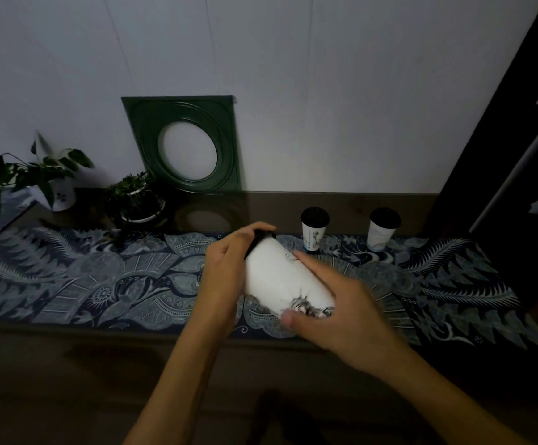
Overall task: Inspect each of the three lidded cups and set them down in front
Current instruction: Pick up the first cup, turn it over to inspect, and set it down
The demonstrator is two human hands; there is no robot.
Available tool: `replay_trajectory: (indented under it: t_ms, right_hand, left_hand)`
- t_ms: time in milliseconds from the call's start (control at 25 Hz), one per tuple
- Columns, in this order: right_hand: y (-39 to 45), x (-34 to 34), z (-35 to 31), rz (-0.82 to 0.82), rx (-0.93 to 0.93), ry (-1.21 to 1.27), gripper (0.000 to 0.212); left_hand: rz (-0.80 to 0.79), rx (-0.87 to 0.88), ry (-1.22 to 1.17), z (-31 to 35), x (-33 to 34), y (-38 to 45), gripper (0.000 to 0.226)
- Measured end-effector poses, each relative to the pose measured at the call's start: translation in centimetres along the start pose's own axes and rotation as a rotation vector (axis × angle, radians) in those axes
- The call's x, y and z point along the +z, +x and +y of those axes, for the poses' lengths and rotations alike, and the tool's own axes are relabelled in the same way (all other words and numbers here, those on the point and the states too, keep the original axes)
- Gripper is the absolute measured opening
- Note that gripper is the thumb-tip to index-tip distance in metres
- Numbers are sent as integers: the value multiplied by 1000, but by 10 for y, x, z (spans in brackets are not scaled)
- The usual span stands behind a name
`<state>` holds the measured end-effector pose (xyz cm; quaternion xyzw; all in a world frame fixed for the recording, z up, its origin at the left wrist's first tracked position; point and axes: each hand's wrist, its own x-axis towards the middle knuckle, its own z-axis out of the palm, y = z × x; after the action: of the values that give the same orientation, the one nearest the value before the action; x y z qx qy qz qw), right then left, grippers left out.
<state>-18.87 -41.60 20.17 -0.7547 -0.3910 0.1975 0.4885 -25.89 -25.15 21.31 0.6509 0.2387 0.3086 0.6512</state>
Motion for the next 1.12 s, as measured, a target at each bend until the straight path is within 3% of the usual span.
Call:
replay_trajectory:
  t_ms: [80, 160, 240, 320, 360, 400, 480, 600, 640, 720, 800, 880, 920, 960, 1040, 1120]
  right_hand:
    - [-1, -7, -7, -165, 240, 560, 65]
    - [0, -12, -10, -198, 266, 626, 56]
    - [0, -12, -11, -94, 135, 258, 71]
    - [0, -6, -3, 62, -193, -495, 86]
    - [-1, -3, 1, 103, -327, -713, 89]
    - [-1, -1, 3, 113, -358, -742, 91]
    - [-2, -1, 2, 93, -251, -519, 92]
    - [-3, -5, -5, -112, 137, 381, 70]
    - [-4, -7, -7, -157, 241, 577, 62]
    - [-3, -8, -8, -173, 277, 618, 60]
    - [-5, -5, -8, -65, 131, 247, 71]
    - [-7, -1, -1, 80, -199, -469, 80]
    - [-8, 0, 0, 118, -337, -694, 81]
    - [-7, 0, 1, 120, -374, -749, 83]
    - [-6, -2, -3, 82, -238, -561, 86]
    - [-6, -6, -11, -47, 44, 2, 78]
  left_hand:
    - [-50, 68, -32, 0, -3, -4, 37]
    - [-24, 65, -62, -1, -3, -4, 37]
    - [53, 0, -84, 1, 1, -1, 35]
    - [99, -44, -60, 4, 4, 1, 36]
    - [98, -51, -49, 5, 4, 2, 35]
    - [79, -44, -38, 4, 3, 3, 35]
    - [20, -3, -30, 3, 1, 1, 35]
    - [-63, 53, -53, -1, -2, -4, 35]
    - [-84, 73, -64, -3, -3, -5, 37]
    - [-80, 93, -85, -4, -3, -6, 38]
    - [7, 27, -110, -3, 0, -4, 32]
    - [107, -83, -105, -2, 3, -3, 33]
    - [124, -121, -103, -2, 4, -2, 34]
    - [121, -139, -95, -3, 3, -3, 34]
    - [84, -115, -66, -5, 2, -5, 35]
    - [34, -61, -73, -8, -1, -9, 34]
